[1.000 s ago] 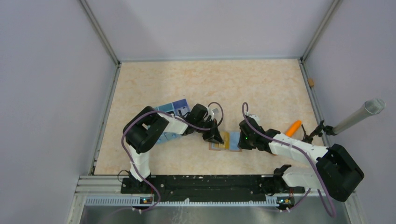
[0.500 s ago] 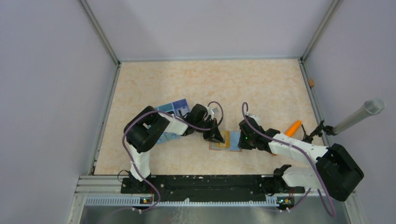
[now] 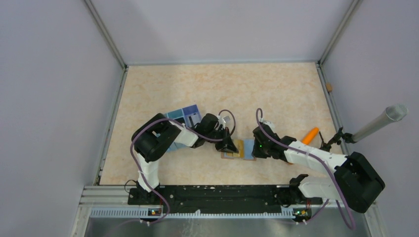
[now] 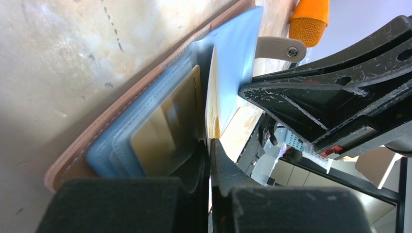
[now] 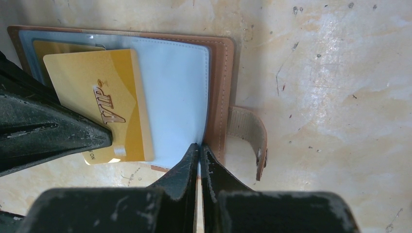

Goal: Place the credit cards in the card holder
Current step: Insert the credit card into the card holder.

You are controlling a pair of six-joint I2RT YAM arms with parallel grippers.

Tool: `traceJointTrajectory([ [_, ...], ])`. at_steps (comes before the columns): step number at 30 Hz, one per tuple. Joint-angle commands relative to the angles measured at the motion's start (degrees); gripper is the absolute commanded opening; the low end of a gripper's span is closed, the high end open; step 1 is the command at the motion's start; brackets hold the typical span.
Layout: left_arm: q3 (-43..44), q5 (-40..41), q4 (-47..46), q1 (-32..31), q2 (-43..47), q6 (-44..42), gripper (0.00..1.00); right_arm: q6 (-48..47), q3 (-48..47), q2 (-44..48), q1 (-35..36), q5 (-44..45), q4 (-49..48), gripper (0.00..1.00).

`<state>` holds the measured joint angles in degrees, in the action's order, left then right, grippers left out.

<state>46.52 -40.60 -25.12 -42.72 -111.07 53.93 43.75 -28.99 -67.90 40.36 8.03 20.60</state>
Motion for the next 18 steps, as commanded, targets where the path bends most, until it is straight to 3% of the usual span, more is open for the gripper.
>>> traceJointTrajectory([
  [1,-3.0,4.5,2.8,-0.8,-0.8,-0.6,0.0,-0.3,-0.7,-0.2,0.2,2.9,4.4,0.0],
  [18,0.4,3.8,0.5,-1.9,-3.8,0.7,0.0,-0.2,-0.3,1.2,0.2,2.1,4.2,0.0],
])
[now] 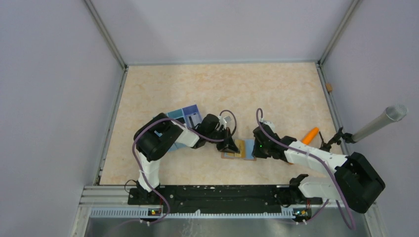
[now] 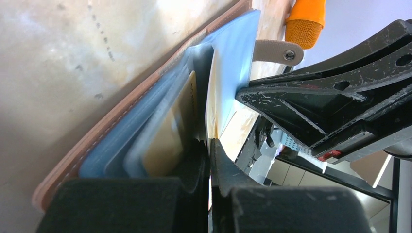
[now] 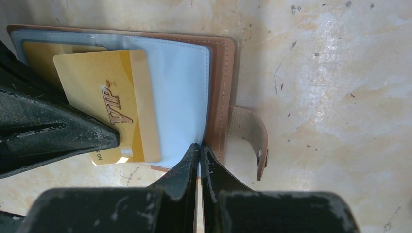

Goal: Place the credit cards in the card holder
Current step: Insert the credit card into the card holder.

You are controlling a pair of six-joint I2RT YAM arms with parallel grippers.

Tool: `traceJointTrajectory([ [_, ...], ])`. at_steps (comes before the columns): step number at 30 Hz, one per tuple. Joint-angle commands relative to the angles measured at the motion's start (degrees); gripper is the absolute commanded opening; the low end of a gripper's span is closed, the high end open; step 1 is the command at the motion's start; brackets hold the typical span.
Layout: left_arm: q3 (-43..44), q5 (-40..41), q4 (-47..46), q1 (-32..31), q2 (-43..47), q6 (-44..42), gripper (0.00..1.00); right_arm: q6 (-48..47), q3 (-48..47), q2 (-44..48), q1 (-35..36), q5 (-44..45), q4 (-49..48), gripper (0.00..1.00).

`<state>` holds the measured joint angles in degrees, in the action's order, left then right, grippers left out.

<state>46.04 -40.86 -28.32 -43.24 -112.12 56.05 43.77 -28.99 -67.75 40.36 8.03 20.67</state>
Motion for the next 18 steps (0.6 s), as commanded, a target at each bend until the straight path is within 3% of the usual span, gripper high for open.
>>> traceJointTrajectory([
  [1,1.3,4.2,3.9,-1.5,-3.0,-1.5,0.0,-0.3,-0.3,1.2,0.3,2.0,4.1,0.0],
  [6,2.8,5.7,5.5,-2.7,-3.7,-1.9,0.0,-0.2,-0.1,2.6,0.3,1.5,4.2,0.01],
  [9,3.7,7.3,7.8,-2.9,-3.2,-2.9,0.02,-0.1,-0.3,3.7,0.2,1.5,4.9,0.13],
  [14,6.1,10.6,15.1,-3.1,-1.4,-6.4,0.3,-0.1,-0.9,6.6,0.2,2.1,6.9,0.25],
  [18,8.7,13.7,21.9,-3.3,0.6,-10.2,0.48,0.0,-0.9,8.9,0.3,2.5,7.5,0.28],
])
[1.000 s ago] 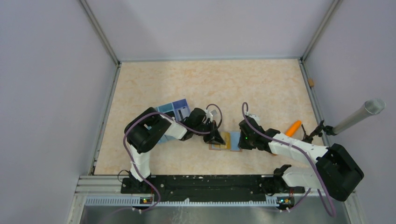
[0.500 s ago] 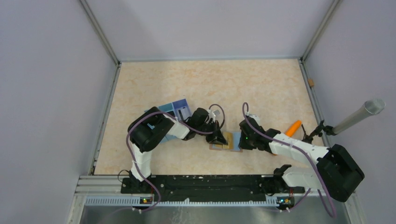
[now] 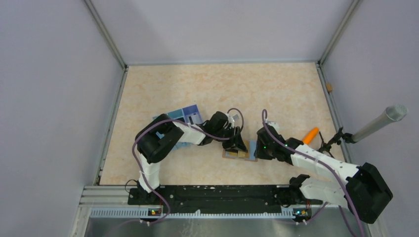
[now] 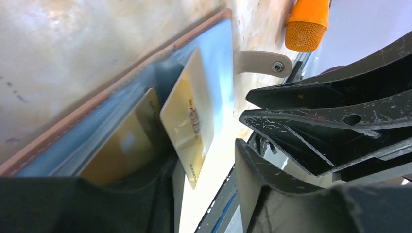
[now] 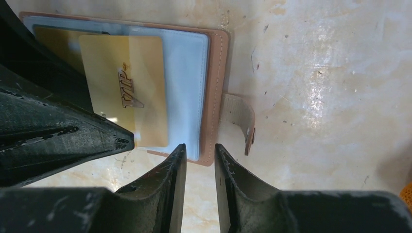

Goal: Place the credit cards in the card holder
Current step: Insert the credit card into the card holder.

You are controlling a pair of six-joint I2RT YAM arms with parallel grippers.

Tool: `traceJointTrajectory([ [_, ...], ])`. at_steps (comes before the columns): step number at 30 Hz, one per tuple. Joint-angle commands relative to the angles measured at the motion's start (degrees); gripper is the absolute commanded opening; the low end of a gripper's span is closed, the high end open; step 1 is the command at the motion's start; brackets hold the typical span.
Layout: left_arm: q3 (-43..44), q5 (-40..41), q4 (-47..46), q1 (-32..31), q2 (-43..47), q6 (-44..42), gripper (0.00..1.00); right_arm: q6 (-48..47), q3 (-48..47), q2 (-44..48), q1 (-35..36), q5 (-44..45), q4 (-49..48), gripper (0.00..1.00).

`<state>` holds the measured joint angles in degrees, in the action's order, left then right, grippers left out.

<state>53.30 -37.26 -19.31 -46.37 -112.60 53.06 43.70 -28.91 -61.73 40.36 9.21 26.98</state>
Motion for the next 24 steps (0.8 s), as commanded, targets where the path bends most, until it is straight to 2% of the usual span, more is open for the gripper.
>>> traceJointTrajectory([
  [1,2.0,10.8,14.6,-0.2,1.4,-8.0,0.51,0.2,-0.9,3.3,0.2,1.3,1.0,0.28],
  [6,4.3,14.4,22.8,-0.4,3.2,-11.3,0.62,0.4,-0.7,3.4,0.2,1.0,0.6,0.27],
  [12,6.7,17.1,29.0,-0.7,5.4,-14.3,0.7,0.5,-1.0,4.1,0.3,1.4,0.8,0.27],
  [15,7.7,16.9,30.1,-0.9,6.2,-15.2,0.71,0.6,-1.5,4.4,0.2,2.6,1.9,0.27],
  [18,8.1,16.9,30.8,-1.0,6.8,-15.5,0.72,0.4,-2.2,4.4,0.2,3.7,2.3,0.32],
  [24,8.7,17.3,32.0,-0.9,7.2,-16.1,0.73,0.1,-2.4,3.1,0.2,3.4,-1.1,0.36],
])
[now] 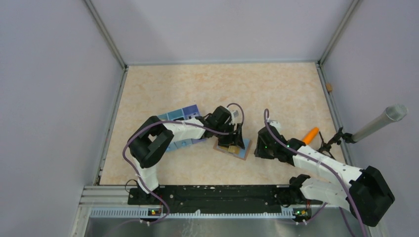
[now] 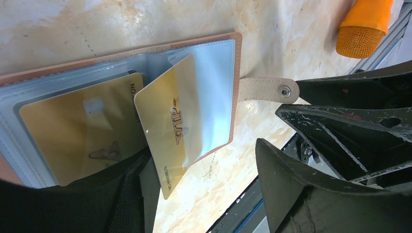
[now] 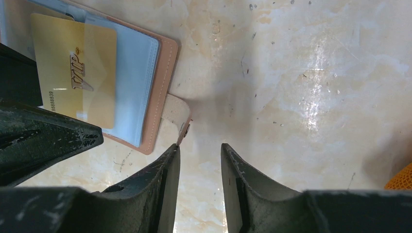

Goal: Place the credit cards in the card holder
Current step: Insert the credit card into the card holder.

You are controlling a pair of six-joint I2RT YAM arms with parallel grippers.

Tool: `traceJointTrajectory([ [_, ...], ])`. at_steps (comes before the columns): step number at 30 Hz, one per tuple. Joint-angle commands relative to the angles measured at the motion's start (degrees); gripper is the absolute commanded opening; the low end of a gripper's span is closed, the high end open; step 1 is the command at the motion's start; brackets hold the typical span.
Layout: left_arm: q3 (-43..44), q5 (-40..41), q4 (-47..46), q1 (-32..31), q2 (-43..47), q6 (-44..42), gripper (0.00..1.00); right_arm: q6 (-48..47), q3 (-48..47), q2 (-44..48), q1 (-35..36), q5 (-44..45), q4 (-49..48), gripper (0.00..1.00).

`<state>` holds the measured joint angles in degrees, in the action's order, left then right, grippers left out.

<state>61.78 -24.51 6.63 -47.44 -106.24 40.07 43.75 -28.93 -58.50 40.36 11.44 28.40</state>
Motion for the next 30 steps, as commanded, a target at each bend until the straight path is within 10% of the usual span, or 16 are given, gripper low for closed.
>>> traceJointTrajectory([
  [1,0.3,4.7,6.3,0.1,0.8,-3.2,0.73,0.1,-2.4,-0.5,0.2,0.8,-3.3,0.36],
  [11,2.7,6.1,10.2,0.0,2.7,-5.6,0.8,0.0,-2.7,-4.5,0.2,-0.8,-8.3,0.4],
  [30,3.4,7.1,12.3,-0.1,6.0,-7.1,0.9,0.3,-1.8,-8.4,0.3,4.1,-9.3,0.0],
])
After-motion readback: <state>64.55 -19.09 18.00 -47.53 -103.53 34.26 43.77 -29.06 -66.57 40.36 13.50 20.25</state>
